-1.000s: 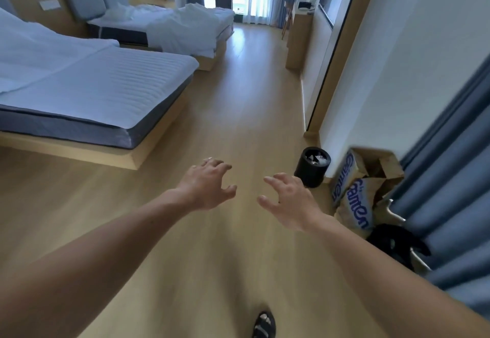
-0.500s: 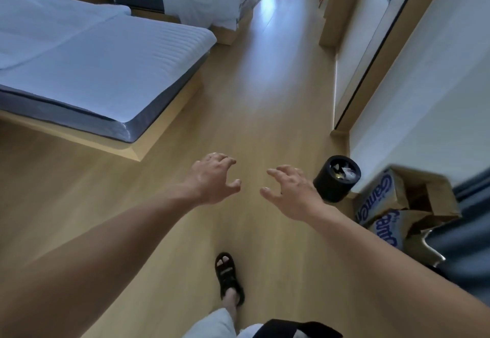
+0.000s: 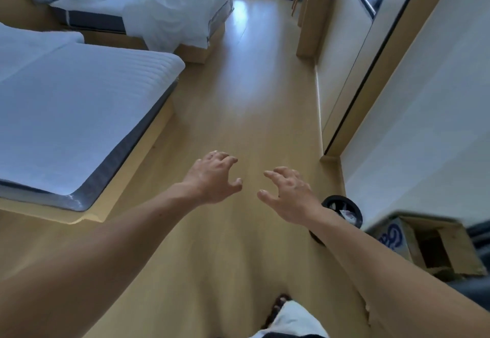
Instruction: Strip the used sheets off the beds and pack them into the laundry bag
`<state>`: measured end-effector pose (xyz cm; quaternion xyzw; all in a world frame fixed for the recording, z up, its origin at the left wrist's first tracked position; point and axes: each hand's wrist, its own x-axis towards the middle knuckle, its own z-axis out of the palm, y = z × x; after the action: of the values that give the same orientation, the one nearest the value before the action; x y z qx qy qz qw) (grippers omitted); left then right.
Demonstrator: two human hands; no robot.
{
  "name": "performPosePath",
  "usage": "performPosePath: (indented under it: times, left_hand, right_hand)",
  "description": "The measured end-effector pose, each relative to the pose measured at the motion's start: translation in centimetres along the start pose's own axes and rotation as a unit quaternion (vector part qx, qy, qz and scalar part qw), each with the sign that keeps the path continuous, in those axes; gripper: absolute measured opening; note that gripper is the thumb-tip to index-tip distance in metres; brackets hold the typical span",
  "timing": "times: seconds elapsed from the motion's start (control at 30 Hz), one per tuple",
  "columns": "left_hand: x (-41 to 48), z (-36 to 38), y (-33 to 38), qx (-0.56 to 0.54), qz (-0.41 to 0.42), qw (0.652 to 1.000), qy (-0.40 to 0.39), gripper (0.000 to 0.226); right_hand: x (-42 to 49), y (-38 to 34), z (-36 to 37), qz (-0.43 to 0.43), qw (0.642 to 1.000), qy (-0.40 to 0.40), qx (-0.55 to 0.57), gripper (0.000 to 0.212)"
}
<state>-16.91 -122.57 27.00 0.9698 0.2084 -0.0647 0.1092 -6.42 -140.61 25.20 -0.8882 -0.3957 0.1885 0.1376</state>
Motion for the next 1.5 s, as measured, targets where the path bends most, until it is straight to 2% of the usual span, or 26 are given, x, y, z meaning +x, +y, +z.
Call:
performPosePath:
  times: [0.27,0.57,1.23,1.5]
  left_hand:
    - [18.7,-2.8,1.4,0.006,-0.025,1.000,0.010,0.067]
    - [34.7,-6.8,1.6,-0.001,-0.060,0.998,0.012,0.066]
    - [74.3,-14.9,-8.5,-0.008,-0.040,0.999,0.007,0.067]
    - [89.9,-18.2,-12.8,-0.006,-0.089,0.996,0.017,0.065]
  right_hand:
    - [17.0,7.4,-7.0,-0.018,1.000,0.001,-0.001,0.065]
    - [32.7,12.4,-15.3,-0.044,0.999,-0.017,-0.020,0.064]
    - [72.8,16.0,-26.8,-0.030,0.999,-0.006,-0.041,0.065]
    - [90.7,18.0,-31.1,-0.067,0.997,-0.002,-0.035,0.064]
